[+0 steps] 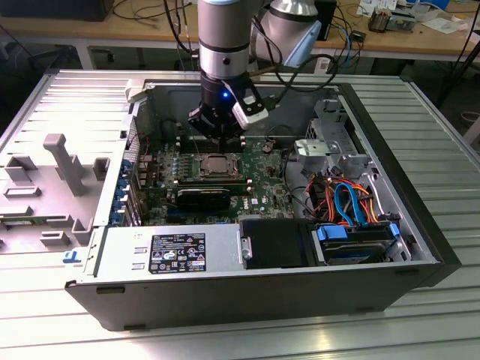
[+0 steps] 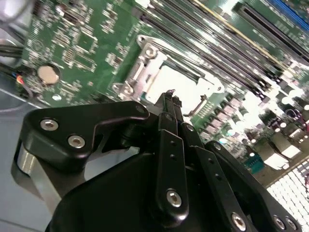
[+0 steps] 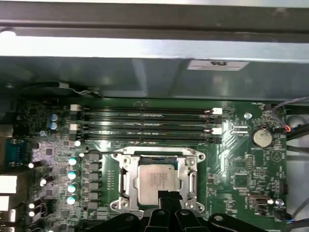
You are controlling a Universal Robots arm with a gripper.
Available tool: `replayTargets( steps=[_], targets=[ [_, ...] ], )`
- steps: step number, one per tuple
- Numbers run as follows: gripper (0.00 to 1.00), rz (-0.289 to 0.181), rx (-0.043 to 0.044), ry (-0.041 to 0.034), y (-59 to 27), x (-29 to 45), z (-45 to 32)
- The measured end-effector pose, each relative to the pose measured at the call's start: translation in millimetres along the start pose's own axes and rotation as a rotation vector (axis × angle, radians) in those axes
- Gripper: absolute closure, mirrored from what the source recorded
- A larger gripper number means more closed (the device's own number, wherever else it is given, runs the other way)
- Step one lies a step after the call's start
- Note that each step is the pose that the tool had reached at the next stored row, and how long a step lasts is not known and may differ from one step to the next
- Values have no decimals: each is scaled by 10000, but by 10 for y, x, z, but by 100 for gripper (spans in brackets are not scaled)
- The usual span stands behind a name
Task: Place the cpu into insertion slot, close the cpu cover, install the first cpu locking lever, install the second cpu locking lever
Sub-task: 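Install the first cpu locking lever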
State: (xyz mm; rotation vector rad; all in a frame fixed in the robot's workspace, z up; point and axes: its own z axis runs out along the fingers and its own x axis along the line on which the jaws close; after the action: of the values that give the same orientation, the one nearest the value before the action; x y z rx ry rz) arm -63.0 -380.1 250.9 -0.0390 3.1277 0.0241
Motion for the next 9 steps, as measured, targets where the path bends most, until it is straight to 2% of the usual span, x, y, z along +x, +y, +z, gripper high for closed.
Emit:
replayTargets(
  steps=[3,9],
  targets=[
    [89,-1,0,-31,2,108,-1],
    [89,-1,0,-51,4,228,-3]
  ],
)
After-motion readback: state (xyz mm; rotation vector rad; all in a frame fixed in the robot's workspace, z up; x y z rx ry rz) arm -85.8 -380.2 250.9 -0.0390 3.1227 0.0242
